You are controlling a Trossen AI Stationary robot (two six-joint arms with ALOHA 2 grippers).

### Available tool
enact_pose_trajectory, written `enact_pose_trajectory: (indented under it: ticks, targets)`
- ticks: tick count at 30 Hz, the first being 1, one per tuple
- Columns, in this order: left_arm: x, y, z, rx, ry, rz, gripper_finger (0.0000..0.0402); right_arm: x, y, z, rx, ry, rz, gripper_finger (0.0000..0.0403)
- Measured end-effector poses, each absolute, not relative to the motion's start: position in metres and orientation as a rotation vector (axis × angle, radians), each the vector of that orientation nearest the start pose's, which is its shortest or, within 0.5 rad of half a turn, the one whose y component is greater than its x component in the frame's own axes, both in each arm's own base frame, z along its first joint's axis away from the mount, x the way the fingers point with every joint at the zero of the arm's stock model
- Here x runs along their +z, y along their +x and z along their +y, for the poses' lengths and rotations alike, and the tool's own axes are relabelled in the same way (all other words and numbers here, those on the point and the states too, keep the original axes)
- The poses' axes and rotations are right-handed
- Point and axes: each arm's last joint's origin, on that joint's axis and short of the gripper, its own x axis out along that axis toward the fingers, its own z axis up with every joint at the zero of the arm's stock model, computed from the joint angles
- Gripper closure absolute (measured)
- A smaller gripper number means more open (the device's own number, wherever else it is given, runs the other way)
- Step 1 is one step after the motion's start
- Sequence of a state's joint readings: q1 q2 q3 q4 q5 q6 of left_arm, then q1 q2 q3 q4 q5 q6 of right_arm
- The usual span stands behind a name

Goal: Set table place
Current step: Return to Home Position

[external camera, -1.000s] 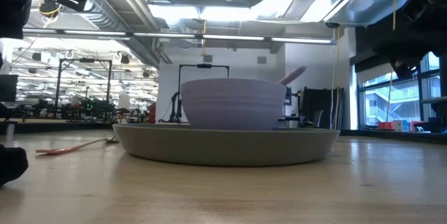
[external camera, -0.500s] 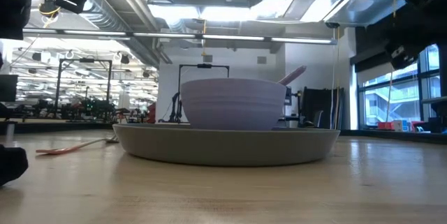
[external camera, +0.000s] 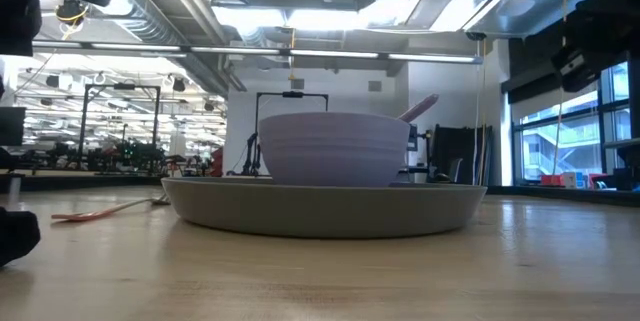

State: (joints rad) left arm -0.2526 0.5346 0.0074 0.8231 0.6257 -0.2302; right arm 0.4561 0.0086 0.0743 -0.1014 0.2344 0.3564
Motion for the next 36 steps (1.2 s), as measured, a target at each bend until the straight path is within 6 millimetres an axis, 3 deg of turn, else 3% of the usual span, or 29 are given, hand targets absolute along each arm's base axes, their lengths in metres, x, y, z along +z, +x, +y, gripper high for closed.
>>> enact_pose_trajectory:
  ticks: [5,16,24,36]
  targets:
    - [0.193,0.1135,-0.0475,-0.917,-0.157,-0.195,0.0351,0.1681,0.0906,0.0388,0.281,0.317,0.018,0.029]
    - [0.1931,0.1136,-0.0474,-0.911,-0.162,-0.194,0.0339,0.1683,0.0906,0.0389,0.284,0.316,0.016,0.029]
    - [0.194,0.113,-0.0476,-0.958,-0.533,-0.013,0.0349,0.1685,0.0906,0.0389,0.285,0.317,0.016,0.029]
    - [0.1939,0.1131,-0.0476,-0.956,-0.536,-0.011,0.0372,0.1685,0.0906,0.0389,0.285,0.318,0.016,0.029]
